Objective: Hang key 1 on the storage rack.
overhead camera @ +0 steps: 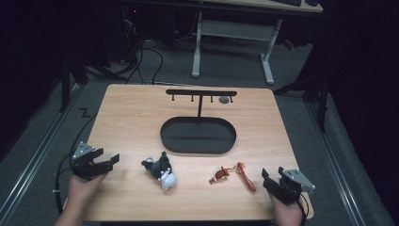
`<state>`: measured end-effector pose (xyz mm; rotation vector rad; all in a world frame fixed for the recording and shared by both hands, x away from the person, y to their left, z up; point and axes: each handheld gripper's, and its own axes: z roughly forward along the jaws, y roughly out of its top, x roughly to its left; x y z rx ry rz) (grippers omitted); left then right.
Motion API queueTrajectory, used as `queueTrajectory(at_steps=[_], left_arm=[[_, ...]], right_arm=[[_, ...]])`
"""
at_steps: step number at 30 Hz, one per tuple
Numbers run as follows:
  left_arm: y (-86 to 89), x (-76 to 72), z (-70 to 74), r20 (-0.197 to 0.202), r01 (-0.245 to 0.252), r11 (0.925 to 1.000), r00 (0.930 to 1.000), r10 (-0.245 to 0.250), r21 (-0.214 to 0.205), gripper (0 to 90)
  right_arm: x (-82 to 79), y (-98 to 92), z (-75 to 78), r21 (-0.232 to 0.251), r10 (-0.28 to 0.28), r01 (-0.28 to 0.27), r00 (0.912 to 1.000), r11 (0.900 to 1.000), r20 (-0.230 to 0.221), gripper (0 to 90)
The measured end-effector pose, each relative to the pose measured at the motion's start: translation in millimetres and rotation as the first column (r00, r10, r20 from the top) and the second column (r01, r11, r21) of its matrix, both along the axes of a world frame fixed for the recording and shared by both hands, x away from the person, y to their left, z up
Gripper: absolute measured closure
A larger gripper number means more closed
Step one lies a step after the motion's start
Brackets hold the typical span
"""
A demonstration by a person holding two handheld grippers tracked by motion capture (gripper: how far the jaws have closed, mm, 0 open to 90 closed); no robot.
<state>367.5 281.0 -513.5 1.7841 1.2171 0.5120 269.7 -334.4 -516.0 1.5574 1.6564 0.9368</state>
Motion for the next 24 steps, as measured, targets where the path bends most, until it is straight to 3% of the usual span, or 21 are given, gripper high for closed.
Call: queueTrajectory(at_steps=[2, 5, 9, 24], left_arm=[[-0.3, -2.8, 0.7, 0.014, 0.008, 1.0, 0.9999, -0.008, -0.003, 25.5], [-2.7, -3.5, -1.3, -0.003, 0.03, 0.9995, 0.9995, -0.03, 0.008, 25.7], [-6.8, -3.3, -3.9, -0.017, 0.043, 0.9988, 0.9989, -0.043, 0.024, 26.0], [-10.8, -2.9, -6.8, -0.025, 0.066, 0.9969, 0.9975, -0.065, 0.043, 26.4]], right_arm=[[0.2, 0.9, 1.3, -0.009, 0.011, -0.011, 0.9998, 0.9999, 0.014, 32.1], [2.2, 1.8, 1.2, -0.016, 0.026, -0.026, 0.9995, 0.9995, 0.018, 32.9], [3.5, 2.6, 1.2, 0.013, 0.042, -0.042, 0.9991, 0.999, 0.003, 34.5], [4.3, 7.5, 0.0, -0.014, 0.084, -0.084, 0.9964, 0.9964, 0.014, 38.0]])
